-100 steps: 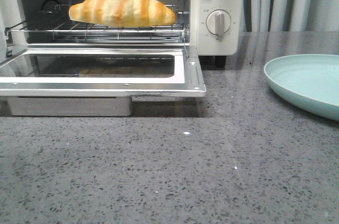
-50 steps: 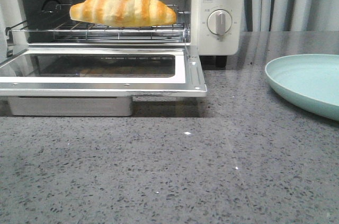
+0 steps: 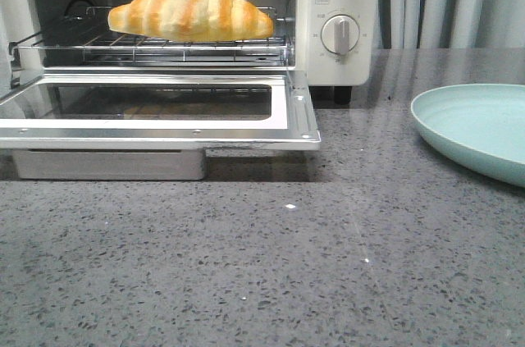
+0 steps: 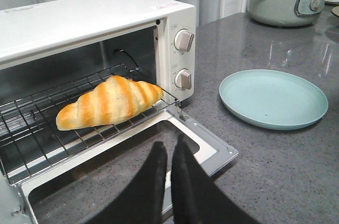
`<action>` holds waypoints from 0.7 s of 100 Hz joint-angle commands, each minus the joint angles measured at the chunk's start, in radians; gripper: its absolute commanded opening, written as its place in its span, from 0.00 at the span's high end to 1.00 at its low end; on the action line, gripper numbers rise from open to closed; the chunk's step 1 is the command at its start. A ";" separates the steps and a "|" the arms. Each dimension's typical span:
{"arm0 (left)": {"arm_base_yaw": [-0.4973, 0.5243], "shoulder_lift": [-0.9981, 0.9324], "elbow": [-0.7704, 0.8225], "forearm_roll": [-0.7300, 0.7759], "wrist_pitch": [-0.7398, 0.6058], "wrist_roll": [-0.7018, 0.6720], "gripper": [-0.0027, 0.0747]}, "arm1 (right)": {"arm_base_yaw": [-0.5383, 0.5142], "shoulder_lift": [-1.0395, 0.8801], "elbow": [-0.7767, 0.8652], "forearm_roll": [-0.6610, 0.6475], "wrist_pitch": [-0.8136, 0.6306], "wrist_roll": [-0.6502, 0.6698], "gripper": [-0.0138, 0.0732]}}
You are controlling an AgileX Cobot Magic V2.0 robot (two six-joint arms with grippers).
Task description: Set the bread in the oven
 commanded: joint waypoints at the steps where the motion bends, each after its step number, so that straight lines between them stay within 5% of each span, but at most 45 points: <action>1: 0.003 0.005 -0.024 -0.029 -0.068 -0.001 0.99 | -0.002 -0.001 -0.023 -0.053 -0.051 0.003 0.92; 70: 0.003 0.005 -0.023 -0.029 -0.068 -0.001 0.99 | -0.002 -0.001 -0.023 -0.053 -0.033 0.003 0.92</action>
